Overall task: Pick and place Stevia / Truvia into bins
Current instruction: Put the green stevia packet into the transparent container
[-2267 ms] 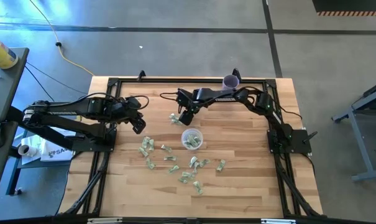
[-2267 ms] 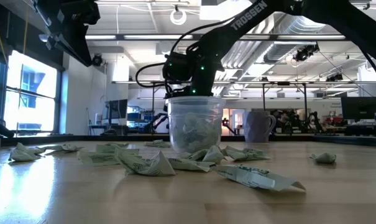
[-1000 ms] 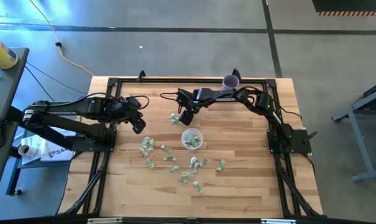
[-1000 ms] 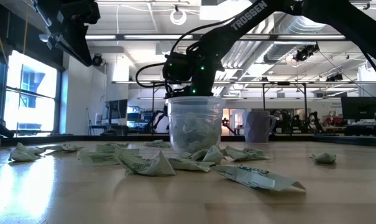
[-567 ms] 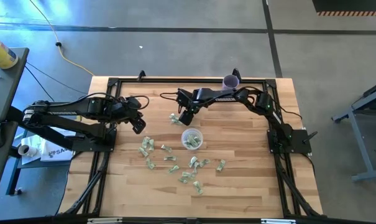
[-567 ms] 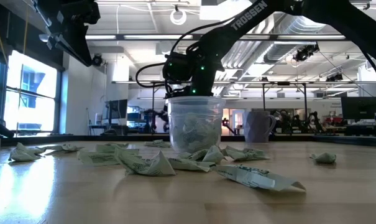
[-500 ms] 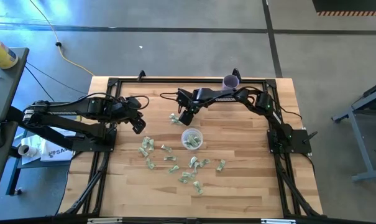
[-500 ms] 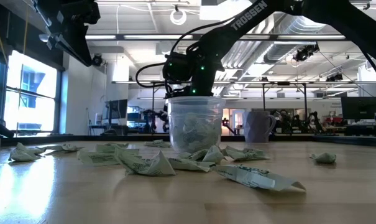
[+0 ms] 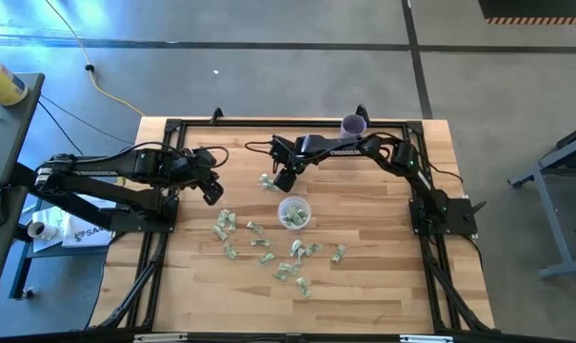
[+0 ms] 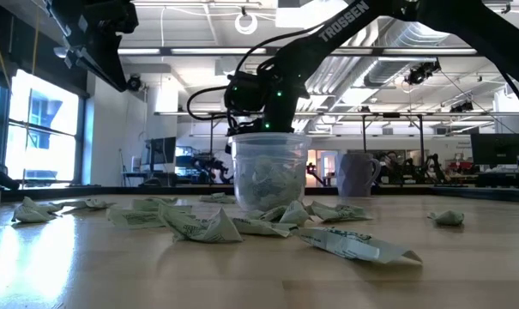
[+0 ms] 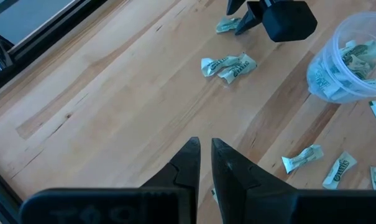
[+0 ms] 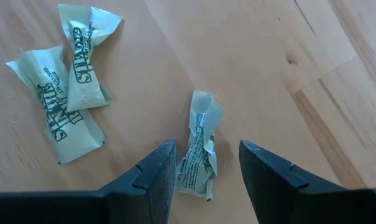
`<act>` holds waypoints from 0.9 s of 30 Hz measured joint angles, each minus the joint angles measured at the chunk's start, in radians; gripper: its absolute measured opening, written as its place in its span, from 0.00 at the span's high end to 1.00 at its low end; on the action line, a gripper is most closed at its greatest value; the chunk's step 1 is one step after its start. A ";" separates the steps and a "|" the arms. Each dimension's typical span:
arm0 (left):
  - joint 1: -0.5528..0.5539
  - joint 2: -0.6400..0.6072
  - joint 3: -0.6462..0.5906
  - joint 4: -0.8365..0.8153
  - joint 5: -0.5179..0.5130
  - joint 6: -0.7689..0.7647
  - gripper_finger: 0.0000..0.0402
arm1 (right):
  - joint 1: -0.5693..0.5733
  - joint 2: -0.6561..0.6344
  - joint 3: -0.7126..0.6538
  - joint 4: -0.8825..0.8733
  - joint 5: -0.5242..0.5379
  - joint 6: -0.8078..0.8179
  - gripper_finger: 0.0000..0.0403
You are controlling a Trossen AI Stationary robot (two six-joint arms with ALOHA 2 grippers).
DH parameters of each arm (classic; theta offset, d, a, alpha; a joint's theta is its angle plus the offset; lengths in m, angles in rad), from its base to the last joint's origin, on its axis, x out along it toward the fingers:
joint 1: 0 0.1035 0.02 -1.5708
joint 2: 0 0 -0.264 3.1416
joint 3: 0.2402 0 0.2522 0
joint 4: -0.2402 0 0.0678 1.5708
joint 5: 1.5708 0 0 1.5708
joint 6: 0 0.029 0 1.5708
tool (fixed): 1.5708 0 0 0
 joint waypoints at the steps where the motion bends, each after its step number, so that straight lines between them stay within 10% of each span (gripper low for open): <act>1: 0.000 0.000 0.000 0.000 0.000 0.000 0.82 | 0.000 0.000 0.000 0.000 0.000 -0.004 0.59; 27: 0.000 0.000 0.000 0.000 -0.002 0.000 0.82 | 0.000 0.000 0.000 0.014 0.000 -0.007 0.59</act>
